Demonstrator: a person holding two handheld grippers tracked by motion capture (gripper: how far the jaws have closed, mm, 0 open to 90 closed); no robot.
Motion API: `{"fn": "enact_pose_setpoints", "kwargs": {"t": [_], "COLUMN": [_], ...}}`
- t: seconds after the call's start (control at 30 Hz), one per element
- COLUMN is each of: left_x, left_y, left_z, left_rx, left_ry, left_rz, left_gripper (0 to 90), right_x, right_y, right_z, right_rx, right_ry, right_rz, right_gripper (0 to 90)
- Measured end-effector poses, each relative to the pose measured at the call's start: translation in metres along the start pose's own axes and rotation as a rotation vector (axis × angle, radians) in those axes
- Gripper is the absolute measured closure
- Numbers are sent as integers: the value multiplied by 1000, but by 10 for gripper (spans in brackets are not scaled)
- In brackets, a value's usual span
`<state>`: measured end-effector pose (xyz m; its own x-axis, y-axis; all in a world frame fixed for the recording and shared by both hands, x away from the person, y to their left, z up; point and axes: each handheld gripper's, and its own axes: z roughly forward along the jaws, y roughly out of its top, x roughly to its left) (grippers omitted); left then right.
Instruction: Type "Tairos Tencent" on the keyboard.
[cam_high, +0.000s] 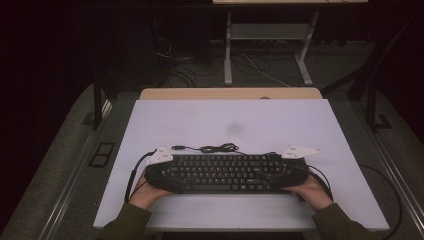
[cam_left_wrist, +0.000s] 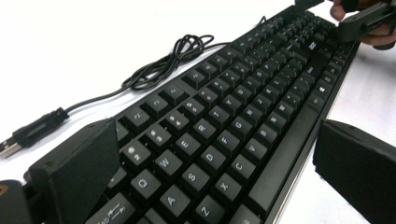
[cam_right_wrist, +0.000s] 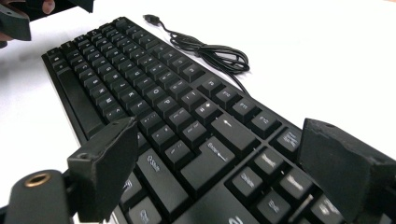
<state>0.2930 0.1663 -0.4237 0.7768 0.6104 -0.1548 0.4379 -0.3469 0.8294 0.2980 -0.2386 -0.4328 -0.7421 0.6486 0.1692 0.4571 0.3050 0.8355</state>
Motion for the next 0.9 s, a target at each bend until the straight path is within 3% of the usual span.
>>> {"fn": "enact_pose_setpoints", "kwargs": {"t": [0.9], "left_x": [0], "left_y": [-10], "left_z": [-8], "left_rx": [-9], "left_ry": [9], "left_rz": [2], "left_gripper": [6], "right_x": [-17], "right_y": [-30], "right_z": [-41], "right_rx": [-20], "right_ry": [-19], "right_rz": [23], "right_gripper": [123]}}
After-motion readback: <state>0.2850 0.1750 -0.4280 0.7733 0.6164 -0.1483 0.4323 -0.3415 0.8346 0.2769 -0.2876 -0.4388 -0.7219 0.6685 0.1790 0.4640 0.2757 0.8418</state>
